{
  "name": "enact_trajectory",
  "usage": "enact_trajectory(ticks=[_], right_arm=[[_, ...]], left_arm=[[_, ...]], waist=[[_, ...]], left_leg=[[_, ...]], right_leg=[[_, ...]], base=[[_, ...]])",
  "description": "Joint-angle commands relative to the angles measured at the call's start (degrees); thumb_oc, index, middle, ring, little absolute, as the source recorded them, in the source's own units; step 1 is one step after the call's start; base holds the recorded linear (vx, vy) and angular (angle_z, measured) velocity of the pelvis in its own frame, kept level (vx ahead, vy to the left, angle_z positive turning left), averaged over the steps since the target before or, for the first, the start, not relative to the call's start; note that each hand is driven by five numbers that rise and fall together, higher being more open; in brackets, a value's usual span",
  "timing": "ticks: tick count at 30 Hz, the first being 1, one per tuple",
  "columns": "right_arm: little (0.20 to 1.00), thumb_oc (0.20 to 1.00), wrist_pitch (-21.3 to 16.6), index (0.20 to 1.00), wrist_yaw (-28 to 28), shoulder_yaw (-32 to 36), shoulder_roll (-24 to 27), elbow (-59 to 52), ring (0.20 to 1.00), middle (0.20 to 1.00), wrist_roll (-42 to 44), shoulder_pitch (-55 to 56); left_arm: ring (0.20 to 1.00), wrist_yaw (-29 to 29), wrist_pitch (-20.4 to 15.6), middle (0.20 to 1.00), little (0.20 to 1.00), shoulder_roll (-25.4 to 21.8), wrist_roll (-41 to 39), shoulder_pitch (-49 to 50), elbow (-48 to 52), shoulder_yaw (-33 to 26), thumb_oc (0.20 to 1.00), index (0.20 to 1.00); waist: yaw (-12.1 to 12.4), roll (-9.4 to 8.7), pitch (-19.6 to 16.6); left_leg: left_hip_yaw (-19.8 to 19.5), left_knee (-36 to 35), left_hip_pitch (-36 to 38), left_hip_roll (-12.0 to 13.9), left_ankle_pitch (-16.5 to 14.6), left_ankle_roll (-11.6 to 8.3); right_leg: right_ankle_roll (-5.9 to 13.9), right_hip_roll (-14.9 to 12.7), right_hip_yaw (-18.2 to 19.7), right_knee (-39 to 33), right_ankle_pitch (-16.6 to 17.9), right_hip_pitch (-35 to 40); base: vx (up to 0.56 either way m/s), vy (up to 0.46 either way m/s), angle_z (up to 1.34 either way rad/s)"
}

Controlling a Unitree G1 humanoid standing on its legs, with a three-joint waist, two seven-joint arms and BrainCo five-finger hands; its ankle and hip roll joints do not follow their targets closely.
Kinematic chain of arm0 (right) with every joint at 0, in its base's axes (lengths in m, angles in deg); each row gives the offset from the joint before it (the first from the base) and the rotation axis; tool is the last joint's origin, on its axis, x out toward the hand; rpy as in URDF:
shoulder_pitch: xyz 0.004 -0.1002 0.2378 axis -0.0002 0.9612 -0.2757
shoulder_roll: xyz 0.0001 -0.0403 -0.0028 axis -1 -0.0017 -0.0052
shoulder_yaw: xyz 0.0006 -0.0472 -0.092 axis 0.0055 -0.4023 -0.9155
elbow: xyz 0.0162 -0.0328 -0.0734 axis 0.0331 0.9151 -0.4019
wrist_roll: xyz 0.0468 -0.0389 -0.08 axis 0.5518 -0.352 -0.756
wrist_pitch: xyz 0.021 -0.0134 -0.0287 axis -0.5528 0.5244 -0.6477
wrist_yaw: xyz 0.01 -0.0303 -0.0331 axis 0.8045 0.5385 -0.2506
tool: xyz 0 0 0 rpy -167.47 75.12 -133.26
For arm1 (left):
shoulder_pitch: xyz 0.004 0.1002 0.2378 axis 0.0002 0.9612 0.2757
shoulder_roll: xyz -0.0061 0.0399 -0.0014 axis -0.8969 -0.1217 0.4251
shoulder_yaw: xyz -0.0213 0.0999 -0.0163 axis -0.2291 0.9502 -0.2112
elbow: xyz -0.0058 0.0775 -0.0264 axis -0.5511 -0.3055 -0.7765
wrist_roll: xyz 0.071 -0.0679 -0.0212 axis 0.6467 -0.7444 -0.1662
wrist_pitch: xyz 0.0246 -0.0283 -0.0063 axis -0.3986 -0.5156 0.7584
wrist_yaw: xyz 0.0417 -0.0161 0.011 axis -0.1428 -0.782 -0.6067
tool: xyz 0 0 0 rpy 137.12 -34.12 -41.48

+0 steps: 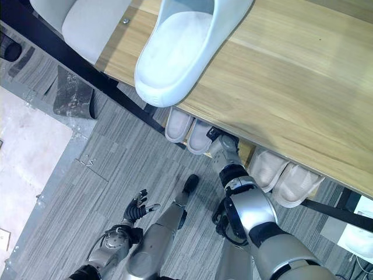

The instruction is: Arrange the slippers neatly on the shoe rack.

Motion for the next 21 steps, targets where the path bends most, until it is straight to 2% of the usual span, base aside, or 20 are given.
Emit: enact_trajectory(ticks=[1,2,5,6,9,10,13,14,15,16,17,19,20,21], right_arm=[[1.0,1.0,-2.01,1.0,1.79,-0.38,1.52,-2.23,1.0,1.0,-0.47,-1.37],[1.0,1.0,-2.01,1.0,1.79,-0.4,1.51,-2.25,1.0,1.0,-0.48,-1.32],[1.0,1.0,-0.01,1.0,0.86,-3.95,2.02,-5.65,1.0,1.0,-10.16,3.87],[1.0,1.0,0.03,1.0,0.76,-3.98,1.98,-5.78,1.0,1.0,-10.24,4.0],[1.0,1.0,2.76,1.0,-1.12,-7.51,4.15,-9.89,1.0,1.0,-24.23,10.71],[1.0,1.0,3.15,1.0,-0.99,-7.95,4.41,-13.72,1.0,1.0,-28.77,16.08],[1.0,1.0,3.35,1.0,-0.08,-9.07,5.17,-20.76,1.0,1.0,-32.81,22.95],[1.0,1.0,3.54,1.0,3.29,-10.19,5.34,-29.05,1.0,1.0,-34.48,30.69],[1.0,1.0,3.55,1.0,3.29,-10.2,5.34,-29.06,1.0,1.0,-34.48,30.7],[1.0,1.0,2.88,1.0,8.29,-11.43,6.22,-34.68,1.0,1.0,-34.22,36.66],[1.0,1.0,2.95,1.0,8.31,-11.46,6.27,-34.84,1.0,1.0,-34.22,36.87],[1.0,1.0,2.88,1.0,15.09,-12.9,8.55,-42.3,1.0,1.0,-33.29,45.93],[1.0,1.0,2.93,1.0,15.12,-12.89,8.59,-42.42,1.0,1.0,-33.28,46.08],[1.0,1.0,2.74,1.0,19.96,-12.75,10.61,-46.87,1.0,1.0,-30.76,53.19]], left_arm=[[1.0,-0.96,-0.85,1.0,1.0,-1.34,0.01,-0.38,1.44,1.04,1.0,1.0],[1.0,-0.96,-0.86,1.0,1.0,-1.33,0.01,-0.35,1.44,1.04,1.0,1.0],[1.0,-1.17,-0.62,1.0,1.0,-0.9,0.05,0.5,1.46,-0.25,1.0,1.0],[1.0,-1.17,-0.62,1.0,1.0,-0.88,0.06,0.57,1.48,-0.26,1.0,1.0],[1.0,-1.49,-0.31,1.0,1.0,-0.66,1.3,2.41,1.88,-1.64,1.0,1.0],[1.0,-1.81,0.11,1.0,1.0,-0.22,2.02,3.18,1.67,-2.52,1.0,1.0],[1.0,-2.25,0.56,1.0,1.0,0.11,2.78,4.2,1.37,-3.83,1.0,1.0],[1.0,-3.04,1.21,1.0,1.0,0.21,3.64,5.49,1.21,-5.58,1.0,1.0],[1.0,-3.04,1.21,1.0,1.0,0.21,3.64,5.5,1.21,-5.58,1.0,1.0],[1.0,-3.77,1.86,1.0,1.0,0.28,4.91,6.49,0.67,-7.5,1.0,1.0],[1.0,-3.77,1.86,1.0,1.0,0.31,4.93,6.62,0.7,-7.49,1.0,1.0],[1.0,-5.29,2.42,1.0,1.0,-0.41,6.06,7.32,1.71,-8.86,1.0,1.0],[1.0,-5.3,2.43,1.0,1.0,-0.4,6.07,7.43,1.76,-8.82,1.0,1.0],[1.0,-6.69,2.78,1.0,1.0,-1.41,7.44,7.97,3.73,-9.4,1.0,1.0]], waist=[[0.45,-1.38,0.21],[0.42,-1.36,0.22],[-0.69,-2.48,-1.58],[-0.74,-2.45,-1.6],[-2.25,-3.51,-3.58],[-3.13,-4.12,-5.11],[-4.4,-4.8,-6.67],[-5.87,-5.5,-8.65],[-5.89,-5.5,-8.7],[-7.28,-6.34,-10.69],[-7.25,-6.3,-10.67],[-8.75,-7.06,-13.04],[-8.72,-7.03,-13.05],[-9.93,-7.04,-14.61]], left_leg=[[1.37,4.21,3.73,-1.65,-9.2,1.8],[1.35,4.12,3.83,-1.63,-9.16,1.8],[1.7,1.69,6.3,-1.0,-8.46,1.66],[1.66,1.62,6.37,-0.99,-8.43,1.66],[2.36,-1.07,9.31,-0.25,-7.75,1.49],[2.88,-2.98,11.13,0.1,-7.24,1.42],[3.32,-5.18,13.24,0.66,-6.5,1.22],[4.19,-7.7,15.37,1.3,-5.55,1.01],[4.17,-7.72,15.33,1.3,-5.53,1.02],[5.11,-10.05,17.62,1.88,-4.94,0.83],[5.14,-10.32,17.93,1.94,-4.85,0.82],[6.21,-13.34,20.78,2.86,-3.99,0.4],[6.22,-13.5,20.96,2.89,-3.94,0.39],[6.73,-15.02,22.67,3.4,-3.55,0.14]], right_leg=[[6.0,-1.94,2.08,-11.96,3.96,6.36],[6.0,-1.92,2.05,-12.06,4.0,6.47],[6.19,-1.54,1.67,-14.72,5.18,9.23],[6.19,-1.53,1.62,-14.8,5.21,9.32],[6.59,-0.69,1.35,-18.13,6.47,12.83],[6.85,-0.08,1.04,-20.49,7.15,15.18],[7.17,0.52,0.79,-23.02,7.88,17.31],[7.49,1.23,0.79,-25.85,8.8,19.24],[7.49,1.22,0.76,-25.87,8.82,19.21],[7.72,2.16,1.21,-28.0,9.23,20.93],[7.71,2.22,1.24,-28.19,9.31,21.17],[7.82,3.16,1.69,-30.73,9.89,23.35],[7.81,3.2,1.7,-30.83,9.93,23.5],[7.92,3.66,1.65,-32.17,10.04,24.92]], base=[[0.0,0.0,0.0],[0.06,-0.009,-0.01],[0.05,-0.009,-0.01],[0.03,-0.001,0.0],[0.09,-0.004,-0.04],[0.15,-0.017,-0.01],[0.1,-0.019,-0.11],[0.11,-0.019,-0.12],[0.17,-0.026,-0.12],[0.1,-0.019,-0.21],[0.16,-0.059,-0.36],[0.09,-0.052,-0.38],[0.09,-0.035,-0.22],[0.07,-0.023,-0.2]])
